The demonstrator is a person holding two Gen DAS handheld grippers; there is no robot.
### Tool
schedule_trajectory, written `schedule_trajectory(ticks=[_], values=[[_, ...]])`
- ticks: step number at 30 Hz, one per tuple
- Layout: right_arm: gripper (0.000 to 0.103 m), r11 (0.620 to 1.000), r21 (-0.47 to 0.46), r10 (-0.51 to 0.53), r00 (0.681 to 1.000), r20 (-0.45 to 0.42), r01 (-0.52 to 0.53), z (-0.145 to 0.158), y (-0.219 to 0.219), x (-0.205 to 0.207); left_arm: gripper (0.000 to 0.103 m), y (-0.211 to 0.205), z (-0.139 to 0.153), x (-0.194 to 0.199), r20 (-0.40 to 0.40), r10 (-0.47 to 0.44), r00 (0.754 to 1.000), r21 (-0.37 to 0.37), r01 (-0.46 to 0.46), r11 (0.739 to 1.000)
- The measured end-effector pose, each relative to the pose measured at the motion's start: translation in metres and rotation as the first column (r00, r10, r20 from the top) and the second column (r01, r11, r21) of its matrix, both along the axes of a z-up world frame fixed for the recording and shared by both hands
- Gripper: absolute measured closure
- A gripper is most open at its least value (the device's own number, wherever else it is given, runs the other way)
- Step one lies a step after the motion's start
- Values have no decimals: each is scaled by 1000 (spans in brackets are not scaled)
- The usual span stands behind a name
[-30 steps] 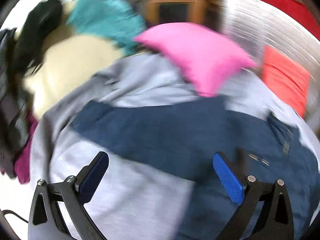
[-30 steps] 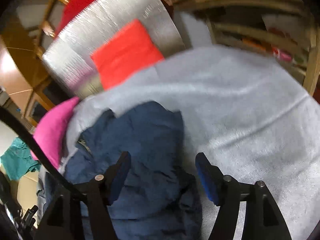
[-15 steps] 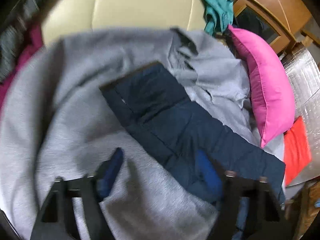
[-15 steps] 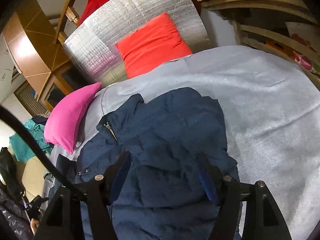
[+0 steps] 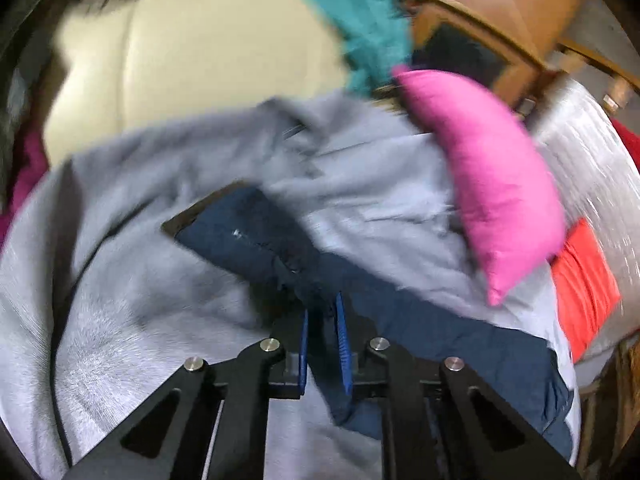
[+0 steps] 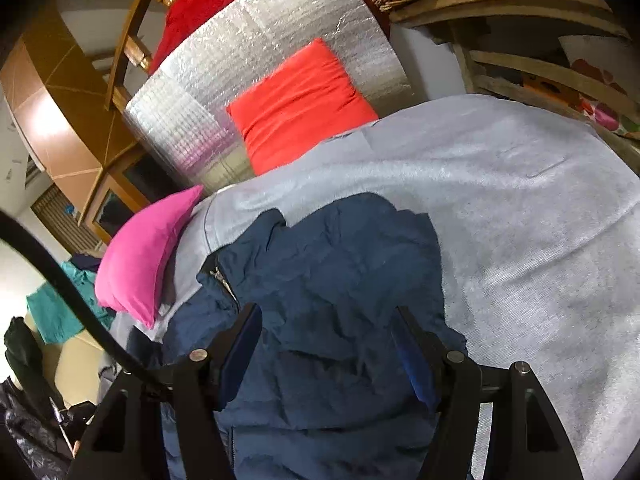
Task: Fold large clothes
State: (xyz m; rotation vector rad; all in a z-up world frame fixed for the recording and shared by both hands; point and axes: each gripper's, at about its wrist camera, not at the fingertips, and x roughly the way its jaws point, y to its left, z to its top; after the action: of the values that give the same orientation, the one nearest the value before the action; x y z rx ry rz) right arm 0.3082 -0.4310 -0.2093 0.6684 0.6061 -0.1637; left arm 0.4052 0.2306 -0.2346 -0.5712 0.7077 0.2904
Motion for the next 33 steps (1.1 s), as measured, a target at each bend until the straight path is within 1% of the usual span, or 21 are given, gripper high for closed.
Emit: schedule_trajectory(ticks=[2,4,7,9,10,11,14,16,18,20,21,22,24,25,26,27,28,29,31,32,33], values=[[32,1000,10,-13,1000,13,13,2,-4,-4,91,-28,21,-1,52,-65,997,51,63,997],[32,1000,20,-21,1000,19,20,3,-7,-8,92,-61,42,-4,106,-142,984,99,132,986],[32,999,40,-29,999,23,29,3,-13,-11,92,-123,70,-17,177,-288,941,181,256,950],[32,998,56,-34,999,24,33,2,-17,-13,93,-165,84,-27,213,-395,893,222,350,910],[32,998,61,-35,999,26,33,1,-19,-14,93,-189,89,-31,226,-458,860,236,407,882],[32,997,68,-36,999,28,34,1,-21,-15,93,-207,92,-35,231,-498,835,246,445,861],[32,996,83,-38,999,33,35,-1,-29,-18,93,-271,93,-46,221,-635,740,272,578,769],[32,995,97,-36,999,33,33,-2,-33,-19,93,-312,87,-54,192,-715,672,288,658,696],[32,992,124,-36,999,32,32,-4,-39,-19,93,-353,77,-61,139,-798,586,303,742,598],[32,988,148,-40,999,34,34,-6,-46,-19,77,-386,62,-62,46,-857,512,304,811,501],[32,987,155,-41,999,34,35,-7,-48,-19,53,-398,53,-63,-8,-871,492,301,832,467],[32,986,164,-42,999,33,36,-8,-50,-19,37,-403,48,-64,-39,-877,479,298,843,447],[32,983,181,-40,999,32,34,-10,-54,-17,36,-404,47,-72,-40,-886,461,301,851,429],[32,982,186,-38,999,31,32,-10,-55,-16,35,-398,50,-75,-30,-888,458,303,851,429],[31,982,188,-32,999,28,26,-11,-55,-15,35,-386,59,-77,-5,-885,466,314,841,441],[32,982,187,-27,999,25,22,-10,-54,-14,32,-375,64,-77,15,-877,481,329,826,459],[32,982,186,-24,999,25,19,-10,-54,-13,26,-362,69,-71,36,-859,511,347,800,490],[32,982,188,-19,1000,24,14,-10,-52,-13,22,-344,75,-68,60,-830,554,361,763,536],[31,982,191,-11,1000,24,6,-11,-50,-12,13,-301,83,-57,95,-743,662,354,675,647],[31,982,189,-6,1000,21,2,-11,-48,-12,12,-270,83,-46,92,-667,739,338,607,719],[30,983,186,-4,1000,19,0,-12,-46,-11,12,-249,79,-38,81,-601,795,332,547,769]])
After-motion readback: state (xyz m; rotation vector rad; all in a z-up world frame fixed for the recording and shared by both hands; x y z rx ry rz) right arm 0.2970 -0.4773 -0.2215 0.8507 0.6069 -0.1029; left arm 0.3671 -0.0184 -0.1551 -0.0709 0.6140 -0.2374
